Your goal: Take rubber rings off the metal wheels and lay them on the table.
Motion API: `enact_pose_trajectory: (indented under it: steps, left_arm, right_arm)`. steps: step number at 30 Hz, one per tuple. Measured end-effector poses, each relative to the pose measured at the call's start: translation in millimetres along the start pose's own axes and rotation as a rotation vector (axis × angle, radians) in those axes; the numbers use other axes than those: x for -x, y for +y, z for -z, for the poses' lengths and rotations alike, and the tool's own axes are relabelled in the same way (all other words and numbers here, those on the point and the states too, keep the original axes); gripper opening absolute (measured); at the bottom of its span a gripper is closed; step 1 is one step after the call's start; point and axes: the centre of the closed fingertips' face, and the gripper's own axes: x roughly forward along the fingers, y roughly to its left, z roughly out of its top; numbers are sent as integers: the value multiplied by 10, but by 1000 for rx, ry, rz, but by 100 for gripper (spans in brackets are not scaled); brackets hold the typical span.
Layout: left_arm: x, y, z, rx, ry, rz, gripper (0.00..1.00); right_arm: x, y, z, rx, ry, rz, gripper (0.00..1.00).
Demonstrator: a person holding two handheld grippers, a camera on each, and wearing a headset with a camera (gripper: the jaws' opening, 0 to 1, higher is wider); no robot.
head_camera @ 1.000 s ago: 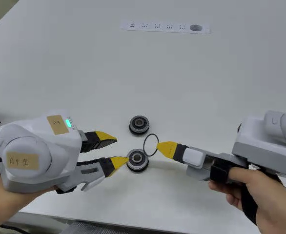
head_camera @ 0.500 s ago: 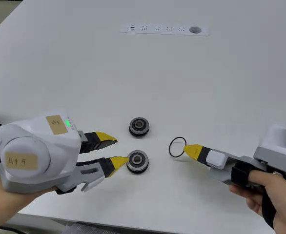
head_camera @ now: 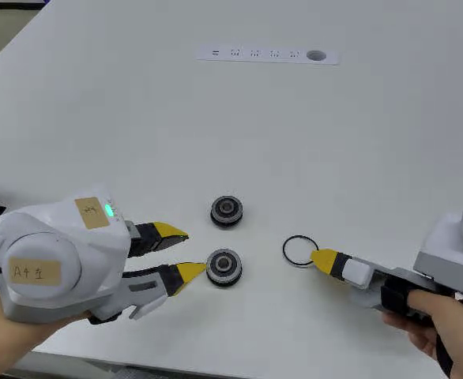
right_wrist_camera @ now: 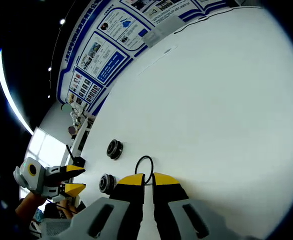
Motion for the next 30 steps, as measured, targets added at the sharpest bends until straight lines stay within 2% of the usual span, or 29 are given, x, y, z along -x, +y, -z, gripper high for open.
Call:
enact_pose_trajectory:
  steps: [7, 12, 13, 14, 16, 20, 24, 25, 27, 30]
  left_arm:
    - [-20, -20, -19, -6, 0, 5, 24]
    - [-67, -46, -36, -12, 1, 15, 24]
    - [-84, -56, -35, -14, 3, 20, 24]
    - [-96, -60, -34, -17, 4, 21, 24]
    - [-128, -72, -31, -19, 7, 30, 24]
    - [-199, -97, -25, -28, 14, 48, 24]
    - [-258, -109, -23, -29, 16, 61, 24]
    - [-276, -120, -17, -34, 20, 68, 23]
    - [-298, -135, -8, -45, 28, 76, 21]
    - [-334, -157, 6, -51, 34, 88, 21]
  right_arm:
    - [37, -39, -56, 50, -19, 26, 11]
    - [68, 49, -145, 59, -68, -17, 13]
    - [70, 81, -156, 67, -72, -32, 14]
    - [67, 135, -167, 105, -77, -64, 15]
    - [67, 290, -141, 190, -64, -141, 23]
    - [44, 478, -56, 240, -38, -233, 34]
    - [8, 597, 94, 286, 12, -288, 36]
    - [-2, 606, 180, 300, 54, -300, 36]
    - [-11, 611, 275, 328, 94, -310, 36]
    - [-21, 623, 356, 341, 107, -319, 35]
